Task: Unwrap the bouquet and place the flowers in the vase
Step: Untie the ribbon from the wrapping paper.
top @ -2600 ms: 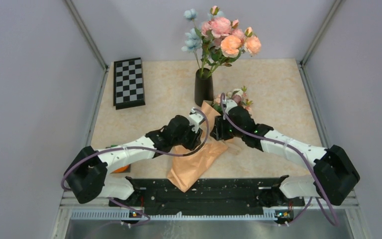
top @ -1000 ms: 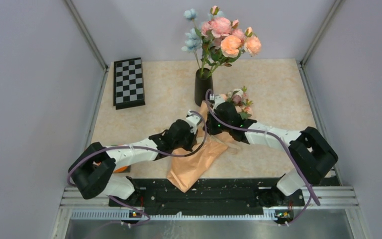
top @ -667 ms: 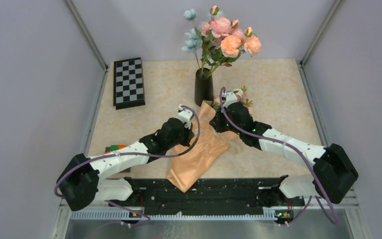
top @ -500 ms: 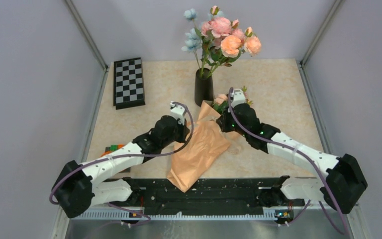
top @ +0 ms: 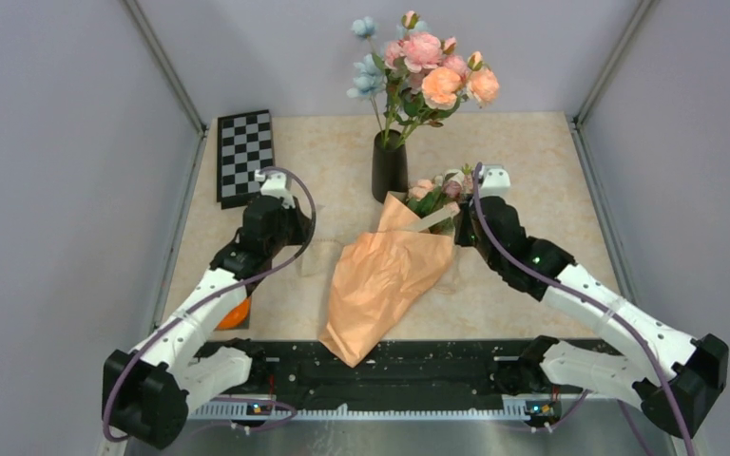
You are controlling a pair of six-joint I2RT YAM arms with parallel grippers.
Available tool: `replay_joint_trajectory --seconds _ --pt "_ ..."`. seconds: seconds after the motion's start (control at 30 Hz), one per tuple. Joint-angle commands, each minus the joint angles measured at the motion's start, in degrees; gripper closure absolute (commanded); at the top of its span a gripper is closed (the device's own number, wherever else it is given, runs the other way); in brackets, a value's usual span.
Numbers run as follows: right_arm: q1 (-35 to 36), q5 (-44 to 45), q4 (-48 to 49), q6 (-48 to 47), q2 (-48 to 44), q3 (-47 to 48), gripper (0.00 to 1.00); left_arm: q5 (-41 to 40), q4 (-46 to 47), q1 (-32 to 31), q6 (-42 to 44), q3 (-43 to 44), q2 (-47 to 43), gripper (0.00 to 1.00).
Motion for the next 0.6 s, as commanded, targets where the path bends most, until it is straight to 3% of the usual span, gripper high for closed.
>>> replay_joint_trajectory --seconds 0.0,0.37,0.57 --pt "0.4 9.0 -5.7 -2.6 -1.9 7.3 1.00 2.9 -2.0 6.7 -1.5 3.6 0.0 1.00" --pt "0.5 19.0 -13.0 -8.8 -1.8 18.1 1.00 9.5 0.6 25.0 -7.4 3.9 4.1 1.00" --pt "0.5 21.8 -15.2 -8.7 -3.0 17.8 0.98 10.7 2.0 30.7 -9.2 2.6 5.5 1.00"
